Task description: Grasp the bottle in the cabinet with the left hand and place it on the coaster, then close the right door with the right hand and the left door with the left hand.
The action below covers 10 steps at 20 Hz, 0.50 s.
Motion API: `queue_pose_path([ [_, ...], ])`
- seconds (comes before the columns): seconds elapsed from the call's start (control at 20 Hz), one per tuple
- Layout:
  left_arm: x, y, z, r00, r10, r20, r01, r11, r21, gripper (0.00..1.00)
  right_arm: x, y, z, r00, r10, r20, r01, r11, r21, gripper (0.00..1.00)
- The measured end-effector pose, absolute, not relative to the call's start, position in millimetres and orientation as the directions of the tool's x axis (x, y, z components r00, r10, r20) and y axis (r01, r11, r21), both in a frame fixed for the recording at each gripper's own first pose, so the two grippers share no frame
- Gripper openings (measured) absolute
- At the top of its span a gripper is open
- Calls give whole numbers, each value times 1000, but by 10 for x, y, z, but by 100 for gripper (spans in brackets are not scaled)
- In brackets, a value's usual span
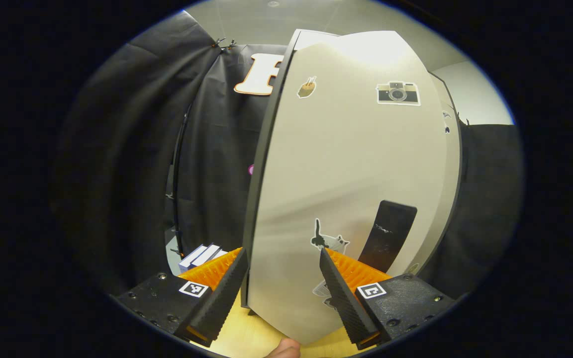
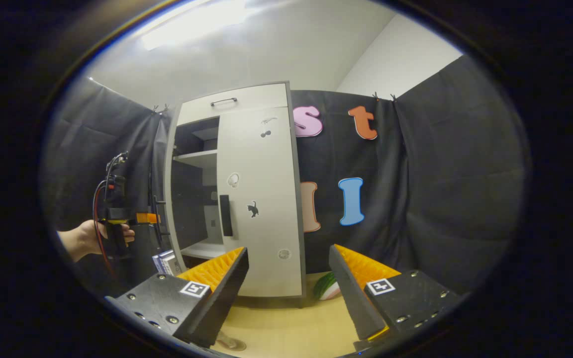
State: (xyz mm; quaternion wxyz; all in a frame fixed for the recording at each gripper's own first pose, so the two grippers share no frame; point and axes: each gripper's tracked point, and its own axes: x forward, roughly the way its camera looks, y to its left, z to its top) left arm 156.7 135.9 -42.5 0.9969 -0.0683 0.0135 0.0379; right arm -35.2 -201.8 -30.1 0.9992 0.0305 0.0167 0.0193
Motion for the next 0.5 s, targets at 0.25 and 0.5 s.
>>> queue_pose_path([
  [0.25, 1700, 1133, -381, 997, 73, -28, -75, 994, -80, 93, -266, -2164, -275, 999, 18, -39, -15, 998, 66, 97],
  [0.5, 1694, 977, -394, 999, 35, -29, -38, 992, -119, 93, -295, -2158, -140, 1000, 15, -21, -14, 999, 46, 97],
])
